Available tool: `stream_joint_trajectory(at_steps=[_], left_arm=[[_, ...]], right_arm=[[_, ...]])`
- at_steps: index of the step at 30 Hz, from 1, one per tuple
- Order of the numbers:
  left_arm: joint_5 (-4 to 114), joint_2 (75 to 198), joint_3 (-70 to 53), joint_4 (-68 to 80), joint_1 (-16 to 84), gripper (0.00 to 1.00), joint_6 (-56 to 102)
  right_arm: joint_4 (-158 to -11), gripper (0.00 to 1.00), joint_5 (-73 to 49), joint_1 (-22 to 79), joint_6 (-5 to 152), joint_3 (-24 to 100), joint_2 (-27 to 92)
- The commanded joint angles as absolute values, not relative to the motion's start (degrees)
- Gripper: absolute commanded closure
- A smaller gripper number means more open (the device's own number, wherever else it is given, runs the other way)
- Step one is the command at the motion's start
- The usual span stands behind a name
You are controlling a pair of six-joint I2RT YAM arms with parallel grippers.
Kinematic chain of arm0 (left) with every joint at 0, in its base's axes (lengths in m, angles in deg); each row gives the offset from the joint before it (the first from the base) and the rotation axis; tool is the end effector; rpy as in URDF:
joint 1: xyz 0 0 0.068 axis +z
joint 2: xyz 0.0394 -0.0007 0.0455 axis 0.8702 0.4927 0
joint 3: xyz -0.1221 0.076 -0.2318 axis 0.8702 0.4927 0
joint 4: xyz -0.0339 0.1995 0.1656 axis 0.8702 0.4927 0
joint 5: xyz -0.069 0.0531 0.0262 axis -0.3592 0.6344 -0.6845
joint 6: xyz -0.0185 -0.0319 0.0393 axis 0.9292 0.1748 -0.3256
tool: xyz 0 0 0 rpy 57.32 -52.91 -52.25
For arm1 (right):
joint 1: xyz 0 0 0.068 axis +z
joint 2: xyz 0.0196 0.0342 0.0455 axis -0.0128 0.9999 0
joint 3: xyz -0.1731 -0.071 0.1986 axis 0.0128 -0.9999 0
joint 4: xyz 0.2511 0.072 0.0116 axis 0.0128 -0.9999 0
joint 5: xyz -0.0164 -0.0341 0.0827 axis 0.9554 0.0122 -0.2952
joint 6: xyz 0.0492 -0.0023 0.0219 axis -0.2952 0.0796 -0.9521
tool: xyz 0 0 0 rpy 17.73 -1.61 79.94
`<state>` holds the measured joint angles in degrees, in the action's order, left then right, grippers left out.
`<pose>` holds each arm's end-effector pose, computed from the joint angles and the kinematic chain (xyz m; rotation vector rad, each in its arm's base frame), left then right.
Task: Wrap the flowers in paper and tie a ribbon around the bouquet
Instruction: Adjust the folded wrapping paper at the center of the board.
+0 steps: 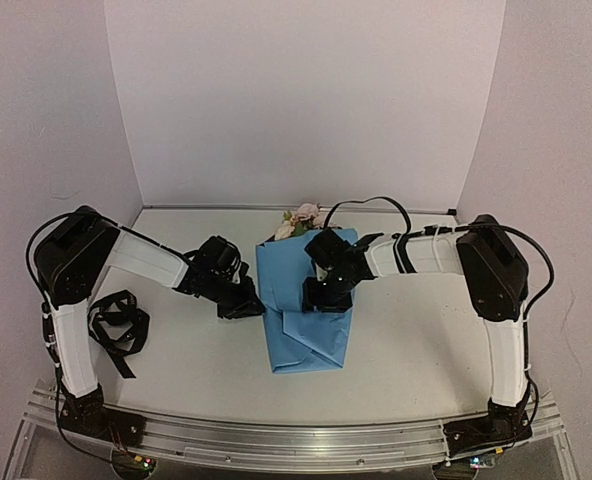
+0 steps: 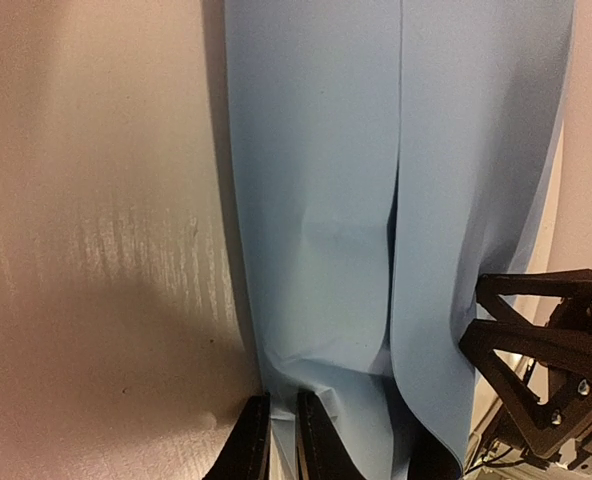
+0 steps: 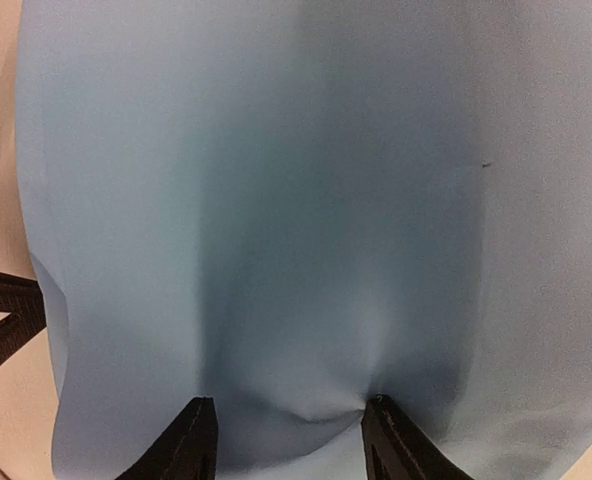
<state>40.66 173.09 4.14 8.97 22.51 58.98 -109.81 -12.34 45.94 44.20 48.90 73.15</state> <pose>0.2910 -0.2446 0.1173 -0.0514 2.7536 -1.0318 0.3031 0.3283 0.1489 -0.3067 2.7697 0.6101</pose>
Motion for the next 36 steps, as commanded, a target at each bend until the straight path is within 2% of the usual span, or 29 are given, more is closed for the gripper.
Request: stream_joint_trajectory(at_steps=[1, 10, 21, 27, 36], left_arm=[[40.5, 175.2, 2.4, 8.9, 21.4, 0.89, 59.8], [40.7, 174.7, 2.8, 8.5, 20.1, 0.89, 60.8], [40.3, 174.6, 2.2, 9.2, 19.1, 0.89, 60.6], [41.6, 169.5, 3.9, 13.2, 19.1, 0.89, 59.4], [34.2, 168.4, 4.9, 9.5, 18.7, 0.91, 60.3]], right_arm=[[-111.6, 0.48, -9.6, 47.8, 44.7, 48.2, 69.6], [-111.9, 0.47, -8.7, 51.5, 43.7, 46.9, 67.5], [-112.0, 0.48, -9.2, 54.1, 42.9, 46.6, 71.1], [-112.0, 0.48, -8.7, 54.3, 42.7, 46.5, 72.5], [-112.4, 0.43, -7.0, 54.6, 42.8, 46.8, 71.8]])
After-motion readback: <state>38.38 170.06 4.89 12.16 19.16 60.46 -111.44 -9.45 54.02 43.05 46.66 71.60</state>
